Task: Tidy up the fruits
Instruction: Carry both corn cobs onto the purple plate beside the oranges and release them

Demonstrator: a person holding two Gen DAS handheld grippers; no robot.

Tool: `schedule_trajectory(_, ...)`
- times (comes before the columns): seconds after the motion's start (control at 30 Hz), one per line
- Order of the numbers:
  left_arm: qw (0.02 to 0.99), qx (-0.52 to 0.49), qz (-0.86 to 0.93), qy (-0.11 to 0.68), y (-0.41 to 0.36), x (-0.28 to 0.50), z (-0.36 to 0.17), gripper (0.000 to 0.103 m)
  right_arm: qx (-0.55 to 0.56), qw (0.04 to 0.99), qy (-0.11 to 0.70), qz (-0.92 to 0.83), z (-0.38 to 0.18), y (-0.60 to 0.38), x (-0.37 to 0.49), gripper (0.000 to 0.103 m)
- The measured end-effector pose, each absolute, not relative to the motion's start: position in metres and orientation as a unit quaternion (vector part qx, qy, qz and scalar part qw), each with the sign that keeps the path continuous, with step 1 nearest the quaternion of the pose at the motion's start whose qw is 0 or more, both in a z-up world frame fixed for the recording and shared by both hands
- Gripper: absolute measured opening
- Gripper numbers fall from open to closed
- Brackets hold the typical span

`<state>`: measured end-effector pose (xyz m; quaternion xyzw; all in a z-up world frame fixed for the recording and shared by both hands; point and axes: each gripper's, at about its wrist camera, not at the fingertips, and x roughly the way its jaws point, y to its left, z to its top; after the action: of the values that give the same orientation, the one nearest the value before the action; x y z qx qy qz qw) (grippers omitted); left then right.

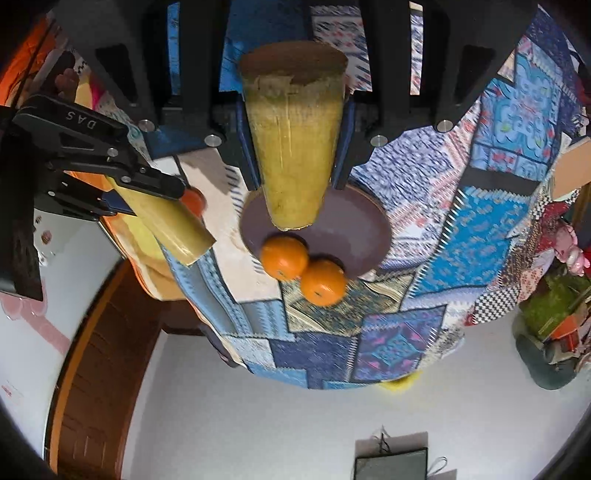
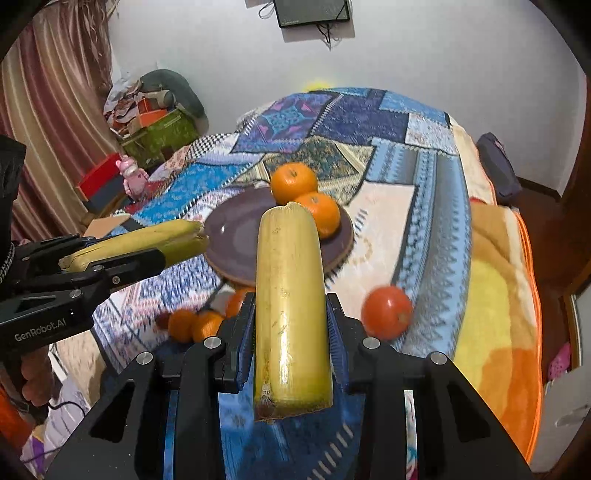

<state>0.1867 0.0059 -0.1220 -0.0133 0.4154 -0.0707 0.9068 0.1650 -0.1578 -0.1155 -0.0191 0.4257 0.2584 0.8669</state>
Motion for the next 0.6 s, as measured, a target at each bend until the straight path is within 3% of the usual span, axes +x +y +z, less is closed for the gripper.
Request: schedule_trajectory(0.6, 0.91, -0.021, -0.038, 0.412, 0.047, 0.262, -0.134, 0.039, -0.047, 0.855, 0.433, 0.281, -0.123, -0.095, 0.231, 0.032)
